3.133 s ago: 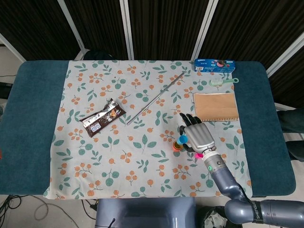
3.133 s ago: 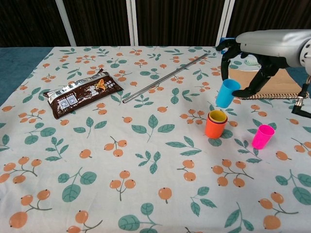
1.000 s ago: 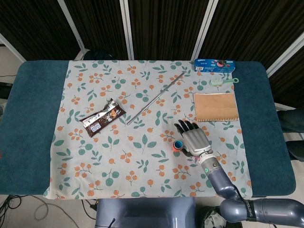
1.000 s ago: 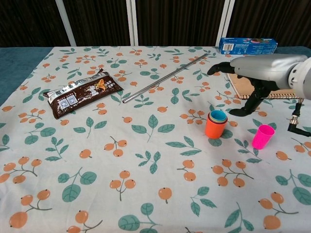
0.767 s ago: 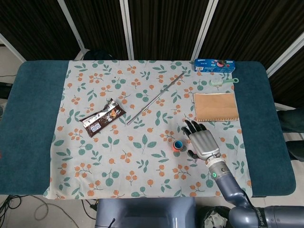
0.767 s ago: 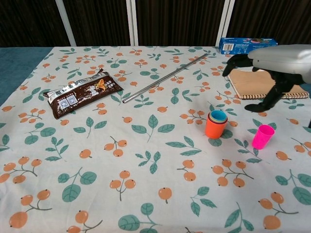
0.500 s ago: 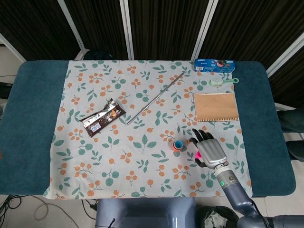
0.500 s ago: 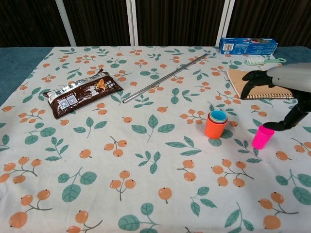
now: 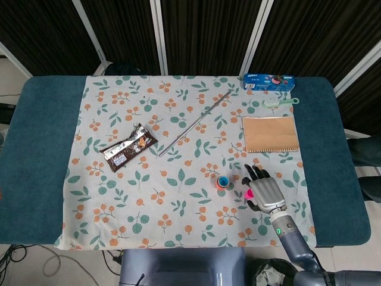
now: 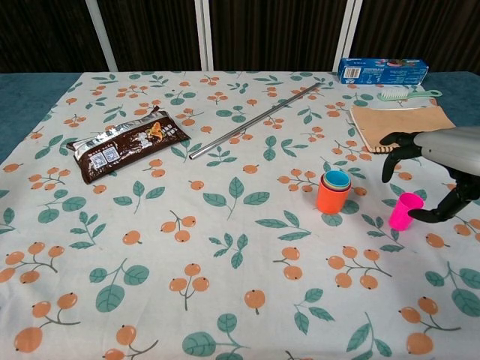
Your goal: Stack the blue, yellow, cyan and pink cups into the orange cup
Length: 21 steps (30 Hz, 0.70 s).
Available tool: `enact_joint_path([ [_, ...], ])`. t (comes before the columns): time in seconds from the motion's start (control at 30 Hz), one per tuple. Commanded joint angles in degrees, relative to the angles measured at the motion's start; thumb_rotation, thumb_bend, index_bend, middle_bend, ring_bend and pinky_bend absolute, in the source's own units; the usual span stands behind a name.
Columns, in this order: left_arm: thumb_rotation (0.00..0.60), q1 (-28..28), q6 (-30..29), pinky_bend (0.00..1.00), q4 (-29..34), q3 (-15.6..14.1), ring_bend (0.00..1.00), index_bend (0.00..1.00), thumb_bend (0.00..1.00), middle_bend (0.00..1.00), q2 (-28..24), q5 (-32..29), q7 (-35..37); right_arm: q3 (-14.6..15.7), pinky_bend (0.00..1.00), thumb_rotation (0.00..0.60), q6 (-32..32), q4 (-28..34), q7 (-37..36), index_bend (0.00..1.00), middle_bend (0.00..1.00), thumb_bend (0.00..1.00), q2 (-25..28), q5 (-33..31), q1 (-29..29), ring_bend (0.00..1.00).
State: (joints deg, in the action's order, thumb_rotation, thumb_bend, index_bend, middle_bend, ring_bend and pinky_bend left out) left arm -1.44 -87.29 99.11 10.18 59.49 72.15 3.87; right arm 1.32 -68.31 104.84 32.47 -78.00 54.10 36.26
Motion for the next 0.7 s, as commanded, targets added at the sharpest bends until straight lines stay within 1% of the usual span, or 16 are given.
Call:
enact_joint_path([
  [0.03,0.6,0.0,0.03,0.07,-0.01,-0.04,0.0,0.13,0.39,0.03,0.0,0.02,-0.05,-0.29,0.16,0.6,0.31,-0.95,-0.61,0.37,0.0,0.4,-0.35,0.28,-0.36,0.07],
  [0.27,0.6,0.08,-0.07,0.07,0.08,-0.06,0.0,0.13,0.39,0.03,-0.02,-0.03,-0.11,-0.67,0.16,0.6,1.02,-2.47,-1.37,0.4,0.0,0.4,-0.77,0.8,-0.87,0.07],
  [0.7,0.6,0.06,0.0,0.09,0.06,-0.04,0.0,0.13,0.39,0.03,-0.02,-0.14,-0.23,-1.34,0.16,0.6,2.29,-4.6,-2.03,0.42,0.0,0.4,-1.52,0.52,-1.5,0.07],
])
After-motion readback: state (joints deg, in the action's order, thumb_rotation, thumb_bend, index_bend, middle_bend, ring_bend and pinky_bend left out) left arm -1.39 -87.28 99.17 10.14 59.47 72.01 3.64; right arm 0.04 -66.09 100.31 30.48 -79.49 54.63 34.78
